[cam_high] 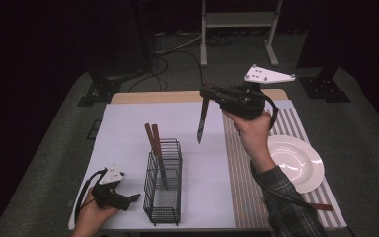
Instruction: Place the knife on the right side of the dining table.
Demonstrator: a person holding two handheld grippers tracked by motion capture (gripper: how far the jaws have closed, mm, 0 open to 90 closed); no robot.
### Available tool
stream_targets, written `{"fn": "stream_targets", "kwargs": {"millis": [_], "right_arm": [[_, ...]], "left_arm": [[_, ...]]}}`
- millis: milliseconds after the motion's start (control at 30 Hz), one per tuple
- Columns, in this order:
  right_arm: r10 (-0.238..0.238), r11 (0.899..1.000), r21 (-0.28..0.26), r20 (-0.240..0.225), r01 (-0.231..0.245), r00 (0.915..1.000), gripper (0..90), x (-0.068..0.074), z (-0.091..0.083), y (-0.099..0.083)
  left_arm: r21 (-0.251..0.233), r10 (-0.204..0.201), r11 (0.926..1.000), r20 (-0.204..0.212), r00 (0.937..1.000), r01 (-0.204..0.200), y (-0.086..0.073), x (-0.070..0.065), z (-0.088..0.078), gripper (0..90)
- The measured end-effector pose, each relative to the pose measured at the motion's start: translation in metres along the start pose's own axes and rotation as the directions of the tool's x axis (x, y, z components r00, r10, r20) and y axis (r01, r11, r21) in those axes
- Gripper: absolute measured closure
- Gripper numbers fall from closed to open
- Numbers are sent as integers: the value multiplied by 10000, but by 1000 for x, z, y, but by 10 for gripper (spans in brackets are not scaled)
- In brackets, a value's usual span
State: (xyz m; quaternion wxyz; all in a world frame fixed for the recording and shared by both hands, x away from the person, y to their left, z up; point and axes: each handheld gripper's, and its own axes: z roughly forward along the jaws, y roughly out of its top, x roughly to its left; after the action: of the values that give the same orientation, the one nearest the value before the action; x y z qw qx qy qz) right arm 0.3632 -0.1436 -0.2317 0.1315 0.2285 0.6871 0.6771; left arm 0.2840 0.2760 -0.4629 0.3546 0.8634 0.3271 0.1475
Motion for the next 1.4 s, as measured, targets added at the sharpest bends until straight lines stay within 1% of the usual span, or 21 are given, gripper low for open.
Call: {"fn": "stream_targets", "kwargs": {"millis": [233,333,533,633,667,700,733,767,800,900,933,1000,1033,1100,1133,1167,1200,1233,1267,1300,1400], "right_arm": [[24,10000,-9,849,-23,9964,799,-18,-16,-10],[-80,10000,48,1396,74,9902,799,-29,-24,-16],[87,9999,42,2045,-98,9788,799,-46,-33,-24],[132,9999,41,2569,-147,9663,799,-59,-39,-30],[132,9999,41,2569,-147,9663,799,-59,-39,-30],[204,9998,1,2801,-213,9597,799,-67,-42,-33],[204,9998,1,2801,-213,9597,799,-67,-42,-33],[313,9995,-41,3007,-316,9532,799,-74,-44,-37],[313,9995,-41,3007,-316,9532,799,-74,-44,-37],[434,9990,-29,3438,-451,9381,799,-89,-48,-48],[434,9990,-29,3438,-451,9381,799,-89,-48,-48],[539,9983,-9,3761,-578,9250,799,-100,-50,-57],[539,9983,-9,3761,-578,9250,799,-100,-50,-57],[509,9981,114,4151,-612,9083,799,-111,-54,-66],[509,9981,114,4151,-612,9083,799,-111,-54,-66],[663,9969,106,4333,-786,8988,799,-118,-56,-72],[663,9969,106,4333,-786,8988,799,-118,-56,-72],[747,9959,124,4492,-898,8903,799,-124,-58,-77],[747,9959,124,4492,-898,8903,799,-124,-58,-77],[829,9948,136,4636,-1007,8821,799,-129,-59,-82],[958,9936,82,4717,-1130,8766,799,-134,-60,-86]], "left_arm": [[-17,-17,10000,1,10000,17,0,0,0,0],[-19,-1,10000,-9,10000,1,0,0,0,0],[-21,-2,10000,-9,10000,2,0,0,0,0],[-20,1,10000,-10,10000,-1,0,0,0,0],[-20,1,10000,-10,10000,-1,0,0,0,0],[-20,4,10000,-12,10000,-4,0,0,0,0],[-20,4,10000,-12,10000,-4,0,0,0,0],[-41,-4,10000,-18,10000,3,0,0,0,0],[-41,-4,10000,-18,10000,3,0,0,0,0],[-36,5,10000,-19,10000,-5,0,0,0,0],[-34,6,10000,-24,10000,-6,0,0,0,0],[-37,7,10000,-20,10000,-7,0,0,0,0],[-38,6,10000,-19,10000,-6,0,0,0,0],[-14,29,10000,-17,10000,-29,0,0,0,0],[-14,29,10000,-17,10000,-29,0,0,0,0],[-23,23,10000,-18,10000,-23,0,0,0,0],[-23,23,10000,-18,10000,-23,0,0,0,0],[-21,11,10000,-11,10000,-11,0,0,0,0],[-21,11,10000,-11,10000,-11,0,0,0,0],[-15,27,10000,-19,10000,-27,0,0,0,0],[-13,26,10000,-18,10000,-26,0,0,0,0]]}}
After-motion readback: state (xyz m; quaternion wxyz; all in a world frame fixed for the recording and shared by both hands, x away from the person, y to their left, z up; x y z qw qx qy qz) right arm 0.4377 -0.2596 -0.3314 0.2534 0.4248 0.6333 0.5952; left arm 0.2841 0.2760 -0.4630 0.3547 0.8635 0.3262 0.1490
